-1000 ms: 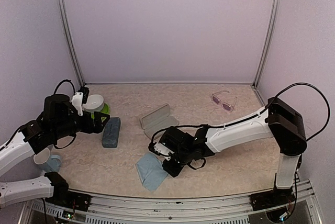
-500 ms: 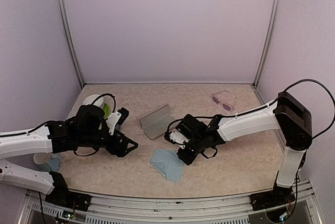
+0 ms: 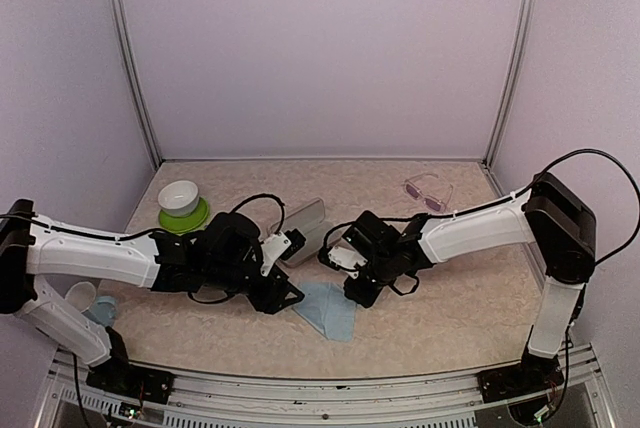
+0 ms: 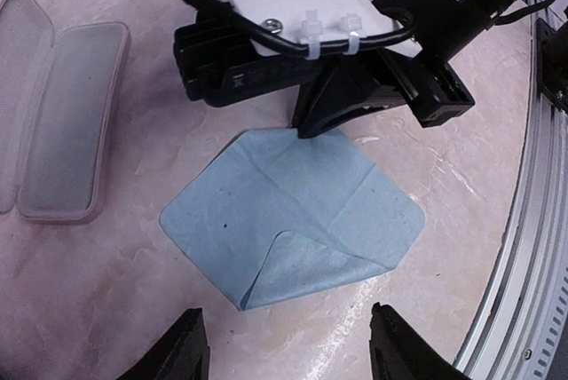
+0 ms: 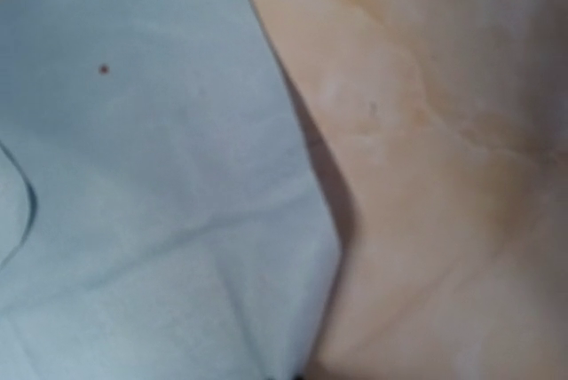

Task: Organize the sunglasses
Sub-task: Move the glasses cleaning cloth to the center of the board, then adjust the glasses cleaning cloth at the center of the board.

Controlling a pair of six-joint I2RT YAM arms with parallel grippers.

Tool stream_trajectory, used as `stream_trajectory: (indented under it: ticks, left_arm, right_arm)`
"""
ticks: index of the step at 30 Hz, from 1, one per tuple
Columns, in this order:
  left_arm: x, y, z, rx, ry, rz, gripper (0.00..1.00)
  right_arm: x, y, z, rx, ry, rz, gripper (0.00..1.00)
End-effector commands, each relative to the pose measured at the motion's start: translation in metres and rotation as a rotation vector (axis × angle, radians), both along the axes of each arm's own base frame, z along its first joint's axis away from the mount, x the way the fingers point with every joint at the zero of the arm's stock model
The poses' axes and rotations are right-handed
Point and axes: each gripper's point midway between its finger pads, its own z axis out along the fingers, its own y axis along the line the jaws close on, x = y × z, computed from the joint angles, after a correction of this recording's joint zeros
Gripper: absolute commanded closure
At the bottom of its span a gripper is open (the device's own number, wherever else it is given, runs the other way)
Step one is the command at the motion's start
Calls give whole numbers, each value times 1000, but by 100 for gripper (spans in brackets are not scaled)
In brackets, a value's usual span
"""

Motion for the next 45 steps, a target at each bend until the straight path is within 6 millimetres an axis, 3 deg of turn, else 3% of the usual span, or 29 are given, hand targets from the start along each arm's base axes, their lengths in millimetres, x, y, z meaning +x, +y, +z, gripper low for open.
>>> stream_trajectory:
  ticks: [1,5,8,14,28,45]
  left_arm:
    - [2,-29,10,-64,-44,-88,40]
    - [-2,-35,-1,-56,-47,-146,42]
    - [-3,-36,-10,-42,-54,-170,43]
    - [0,-43,-26,-2,-52,-207,46]
    - [9,-59,-58,85,-30,-231,60]
    - [4,-48,-96,214,-52,-227,70]
  right_arm:
    - [3,-7,2,-11,-2,-24,86]
    - [5,-11,4,-20,-4,-60,71]
    - [10,-16,10,-21,-16,-102,66]
    - [12,-35,30,17,-31,-216,64]
    - [-19,-76,48,184,66,-499,64]
    - [-29,-82,45,206,112,-542,65]
